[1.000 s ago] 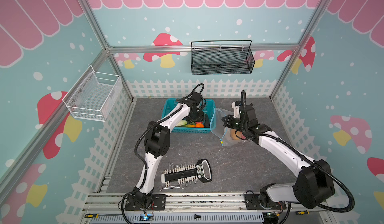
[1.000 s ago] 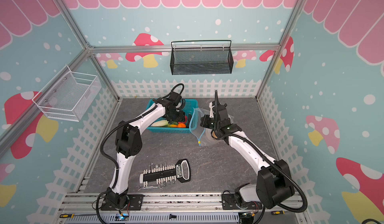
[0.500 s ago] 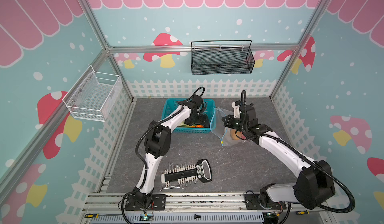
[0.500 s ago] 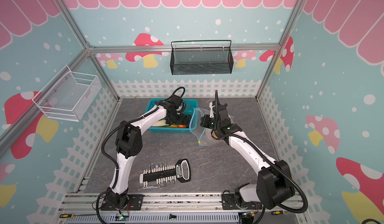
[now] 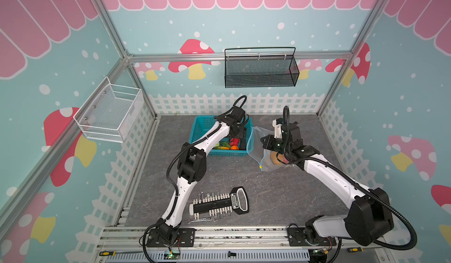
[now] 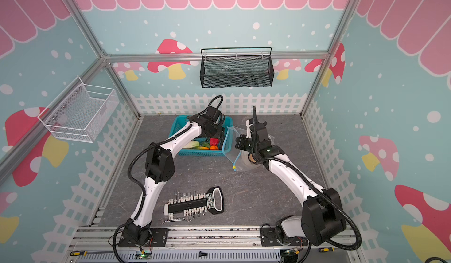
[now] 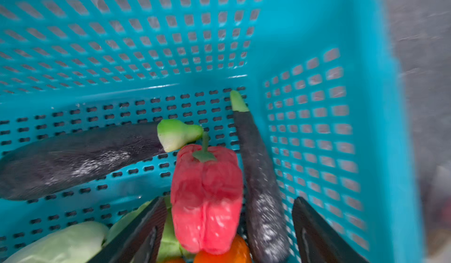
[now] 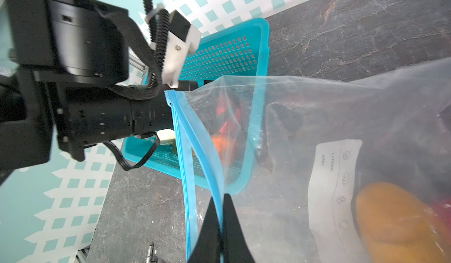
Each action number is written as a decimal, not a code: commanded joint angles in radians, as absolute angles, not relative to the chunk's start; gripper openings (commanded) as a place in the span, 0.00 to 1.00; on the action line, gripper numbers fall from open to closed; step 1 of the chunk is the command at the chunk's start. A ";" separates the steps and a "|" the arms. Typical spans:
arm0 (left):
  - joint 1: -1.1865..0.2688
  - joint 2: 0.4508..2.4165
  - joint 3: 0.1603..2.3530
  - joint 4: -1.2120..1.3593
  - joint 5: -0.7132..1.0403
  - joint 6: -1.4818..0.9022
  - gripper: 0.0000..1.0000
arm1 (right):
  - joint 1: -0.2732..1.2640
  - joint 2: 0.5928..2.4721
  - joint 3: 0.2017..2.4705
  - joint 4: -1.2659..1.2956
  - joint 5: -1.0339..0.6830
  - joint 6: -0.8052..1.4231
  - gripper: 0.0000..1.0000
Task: Place the food in the zip-top bag and seal the zipper
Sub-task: 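Lower the left gripper onto the red pepper and close on it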
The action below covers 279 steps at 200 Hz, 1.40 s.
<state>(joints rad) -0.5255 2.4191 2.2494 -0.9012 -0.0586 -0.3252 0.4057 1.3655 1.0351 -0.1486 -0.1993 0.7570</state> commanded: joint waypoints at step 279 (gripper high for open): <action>-0.507 2.428 2.291 -0.919 -0.069 -0.337 0.55 | 0.400 1.376 1.043 -0.129 -0.190 0.751 0.00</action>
<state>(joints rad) -0.5117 2.4969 2.2971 -0.9062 -0.0822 -0.3256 0.4057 1.3697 1.0351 -0.1482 -0.1993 0.7567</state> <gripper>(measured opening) 0.562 0.047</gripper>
